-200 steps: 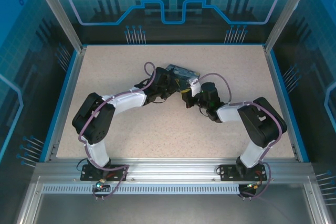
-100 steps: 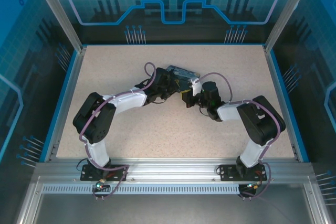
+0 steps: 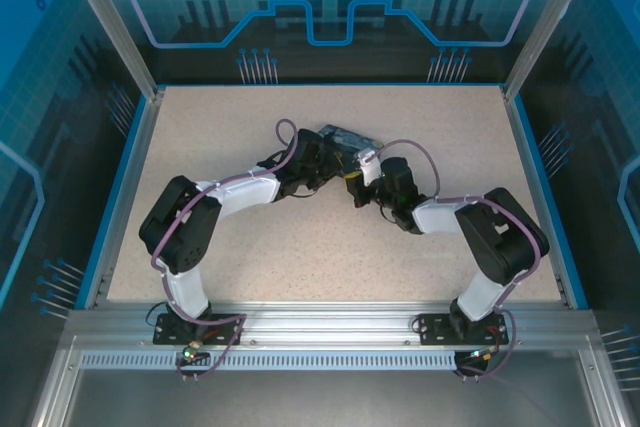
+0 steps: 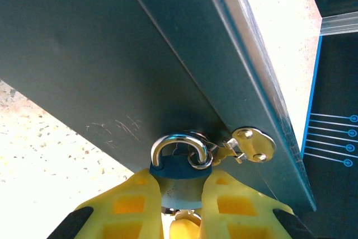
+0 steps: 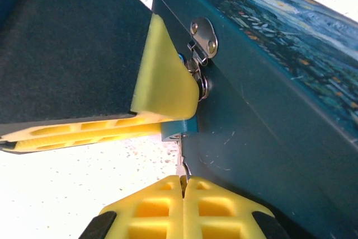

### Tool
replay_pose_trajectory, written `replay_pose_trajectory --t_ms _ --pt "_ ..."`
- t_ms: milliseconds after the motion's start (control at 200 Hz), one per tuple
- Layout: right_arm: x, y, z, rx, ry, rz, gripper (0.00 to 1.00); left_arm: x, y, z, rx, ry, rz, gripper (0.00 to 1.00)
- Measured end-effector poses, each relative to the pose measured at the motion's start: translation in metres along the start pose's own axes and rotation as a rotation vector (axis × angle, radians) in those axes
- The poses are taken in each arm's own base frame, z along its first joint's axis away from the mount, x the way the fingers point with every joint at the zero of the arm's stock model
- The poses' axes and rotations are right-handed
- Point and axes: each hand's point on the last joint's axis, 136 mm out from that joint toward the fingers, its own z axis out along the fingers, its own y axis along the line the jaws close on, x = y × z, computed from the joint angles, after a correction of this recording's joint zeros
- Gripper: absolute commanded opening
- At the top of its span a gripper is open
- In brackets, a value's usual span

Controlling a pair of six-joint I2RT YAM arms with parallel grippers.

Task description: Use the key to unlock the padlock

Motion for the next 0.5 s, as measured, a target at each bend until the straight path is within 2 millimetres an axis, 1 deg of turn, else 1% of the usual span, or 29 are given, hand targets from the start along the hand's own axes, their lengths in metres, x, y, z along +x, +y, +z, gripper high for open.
replay_pose_trajectory --t_ms 230,500 --pt "0.0027 0.0003 -0.0011 0.063 0.016 -0.104 0.00 0.0022 0.0000 0.0000 0.001 0.011 -0.001 0.15" --pt "0.0021 0.0004 -0.0028 0.062 -0.009 -0.091 0.00 0.0035 -0.0004 0.0001 0.002 0.016 0.000 0.15"
